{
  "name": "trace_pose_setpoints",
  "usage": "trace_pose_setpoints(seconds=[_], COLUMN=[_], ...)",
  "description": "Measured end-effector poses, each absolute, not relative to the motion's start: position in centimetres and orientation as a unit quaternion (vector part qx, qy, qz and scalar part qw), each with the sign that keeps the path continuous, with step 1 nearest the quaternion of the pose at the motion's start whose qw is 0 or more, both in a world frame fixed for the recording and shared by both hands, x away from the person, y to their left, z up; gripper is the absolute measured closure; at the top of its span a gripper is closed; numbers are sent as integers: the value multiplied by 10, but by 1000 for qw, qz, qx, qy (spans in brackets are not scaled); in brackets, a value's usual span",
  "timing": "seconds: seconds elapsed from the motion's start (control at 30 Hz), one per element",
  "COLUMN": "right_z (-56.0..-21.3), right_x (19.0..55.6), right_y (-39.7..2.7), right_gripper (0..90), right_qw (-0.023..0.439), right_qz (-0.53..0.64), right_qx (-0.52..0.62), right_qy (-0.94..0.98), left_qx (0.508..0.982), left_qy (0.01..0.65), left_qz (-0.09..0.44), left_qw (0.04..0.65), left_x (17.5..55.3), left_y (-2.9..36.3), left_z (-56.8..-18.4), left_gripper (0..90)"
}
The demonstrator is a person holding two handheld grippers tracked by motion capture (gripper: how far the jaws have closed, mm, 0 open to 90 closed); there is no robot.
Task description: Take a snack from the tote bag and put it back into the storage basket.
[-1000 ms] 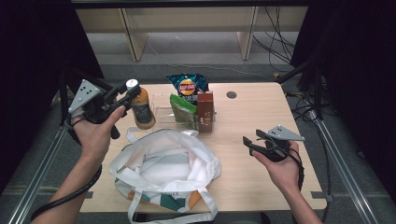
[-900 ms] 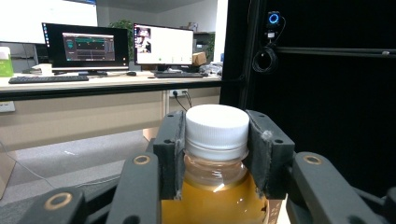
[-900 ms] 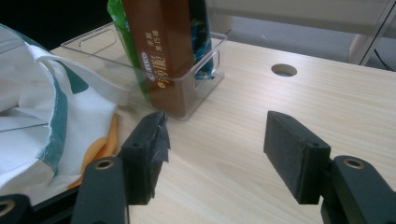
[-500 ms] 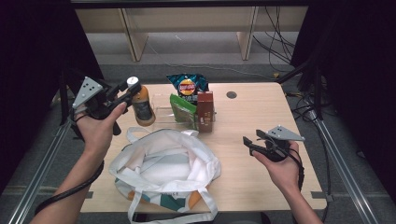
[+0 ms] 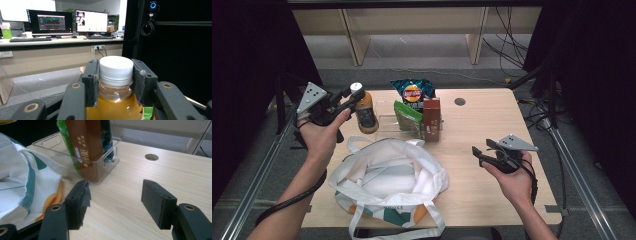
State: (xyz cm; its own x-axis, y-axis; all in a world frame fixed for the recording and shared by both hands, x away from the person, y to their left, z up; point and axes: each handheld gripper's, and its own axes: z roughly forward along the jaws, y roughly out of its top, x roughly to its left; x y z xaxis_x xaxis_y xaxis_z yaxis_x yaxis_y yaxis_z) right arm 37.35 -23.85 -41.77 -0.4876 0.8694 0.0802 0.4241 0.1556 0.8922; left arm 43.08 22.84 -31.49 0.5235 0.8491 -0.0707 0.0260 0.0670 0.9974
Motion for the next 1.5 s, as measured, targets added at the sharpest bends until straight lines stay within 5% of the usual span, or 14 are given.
trace_pose_setpoints(seconds=[1.5], right_z=[-421], right_x=[375], right_y=[-239], right_gripper=[400], right_qw=[243], right_qz=[473], right_qx=[438], right_qy=[725], left_qx=[616], left_qy=[377], left_qz=[320], left_qw=[613], left_x=[470], left_y=[215], left_z=[-334], left_gripper=[590])
